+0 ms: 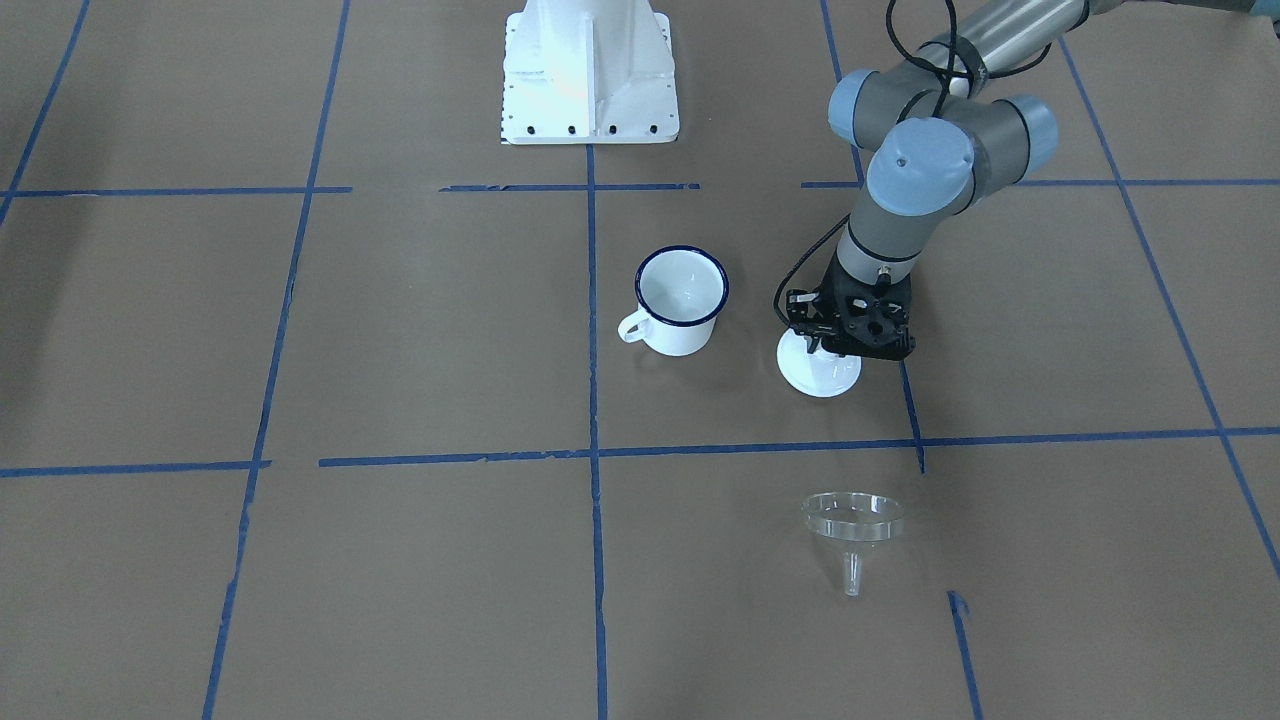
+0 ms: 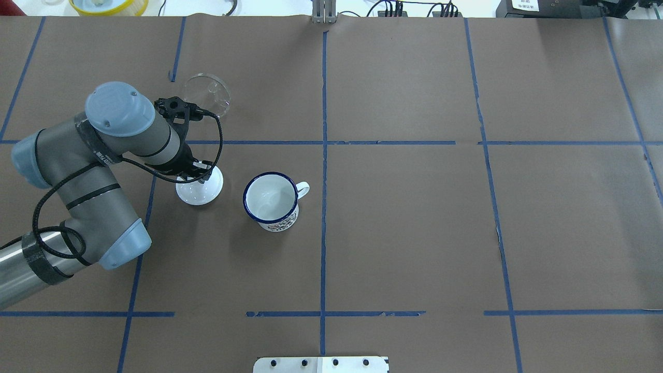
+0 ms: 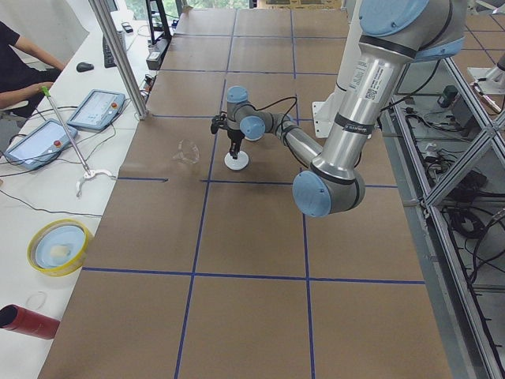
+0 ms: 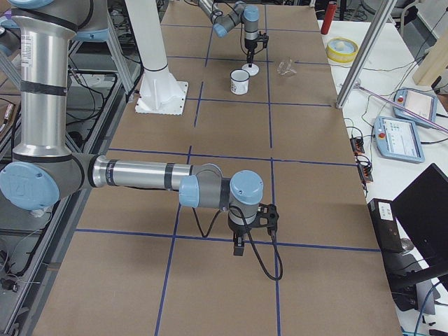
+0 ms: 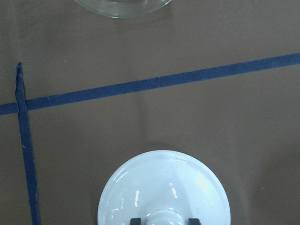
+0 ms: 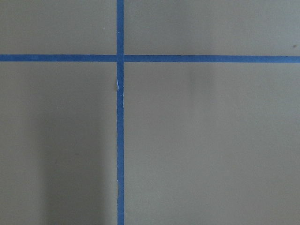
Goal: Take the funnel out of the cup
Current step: 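Lift the white lid off the table with the left gripper, then carry the lid over the mug with the left gripper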
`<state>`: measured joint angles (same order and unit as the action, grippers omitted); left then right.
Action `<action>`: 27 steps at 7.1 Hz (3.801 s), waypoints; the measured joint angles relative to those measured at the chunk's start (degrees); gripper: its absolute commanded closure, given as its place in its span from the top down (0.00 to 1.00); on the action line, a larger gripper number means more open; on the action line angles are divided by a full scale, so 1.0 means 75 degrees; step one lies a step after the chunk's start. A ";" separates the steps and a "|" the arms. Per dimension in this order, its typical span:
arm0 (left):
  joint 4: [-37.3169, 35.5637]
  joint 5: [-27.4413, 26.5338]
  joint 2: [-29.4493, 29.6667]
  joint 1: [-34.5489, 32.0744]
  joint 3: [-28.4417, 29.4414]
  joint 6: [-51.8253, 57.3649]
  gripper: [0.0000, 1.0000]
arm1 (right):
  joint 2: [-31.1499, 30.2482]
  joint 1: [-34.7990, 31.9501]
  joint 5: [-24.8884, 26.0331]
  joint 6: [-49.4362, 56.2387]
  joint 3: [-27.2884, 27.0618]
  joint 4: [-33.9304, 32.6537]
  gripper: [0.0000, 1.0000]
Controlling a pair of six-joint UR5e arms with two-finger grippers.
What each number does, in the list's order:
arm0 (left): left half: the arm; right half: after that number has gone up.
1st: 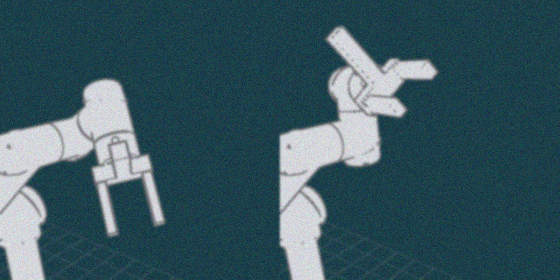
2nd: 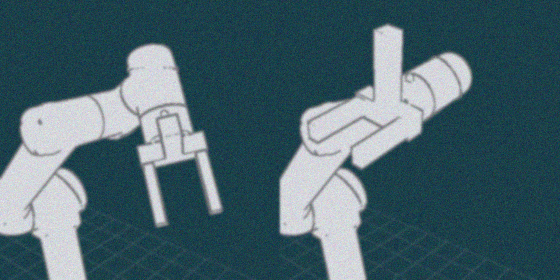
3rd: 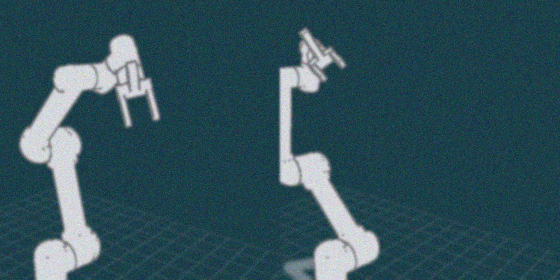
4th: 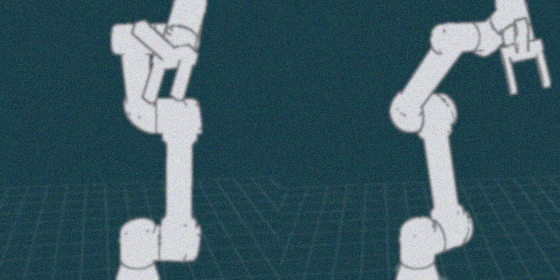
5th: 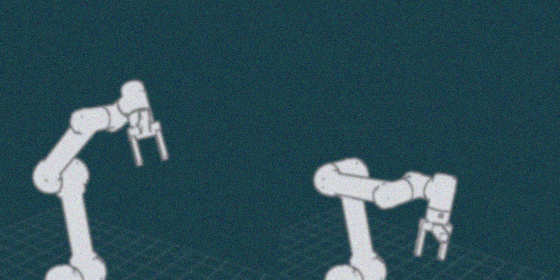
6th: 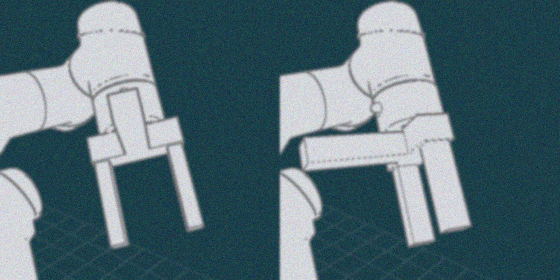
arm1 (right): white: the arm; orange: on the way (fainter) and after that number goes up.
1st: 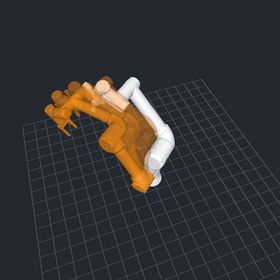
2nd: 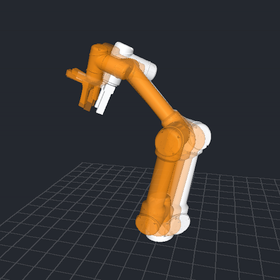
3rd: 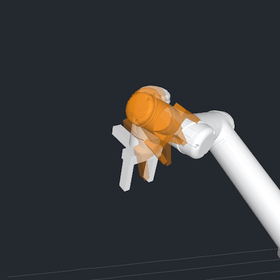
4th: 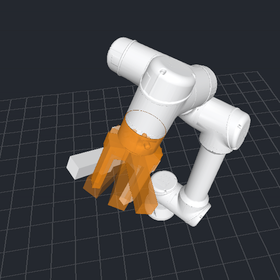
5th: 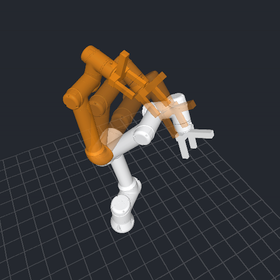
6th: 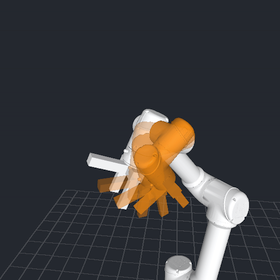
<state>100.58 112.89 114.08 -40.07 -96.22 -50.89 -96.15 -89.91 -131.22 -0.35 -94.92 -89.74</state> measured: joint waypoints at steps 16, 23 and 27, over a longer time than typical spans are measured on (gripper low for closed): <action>-0.3443 0.0189 0.2638 0.0535 -0.0912 -0.2542 0.00 | 0.0006 0.0000 0.0000 0.0000 0.0000 0.0000 1.00; -0.3021 0.0183 0.2334 0.0652 -0.0875 -0.2550 0.00 | 0.0008 0.0000 0.0000 0.0000 0.0000 0.0000 1.00; -0.3016 0.0183 0.2335 0.0779 -0.0870 -0.2560 0.00 | 0.0001 0.0000 0.0000 0.0000 0.0000 0.0000 1.00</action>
<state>77.96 114.26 131.59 -34.23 -102.75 -70.09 -96.15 -89.91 -131.22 -0.35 -94.92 -89.74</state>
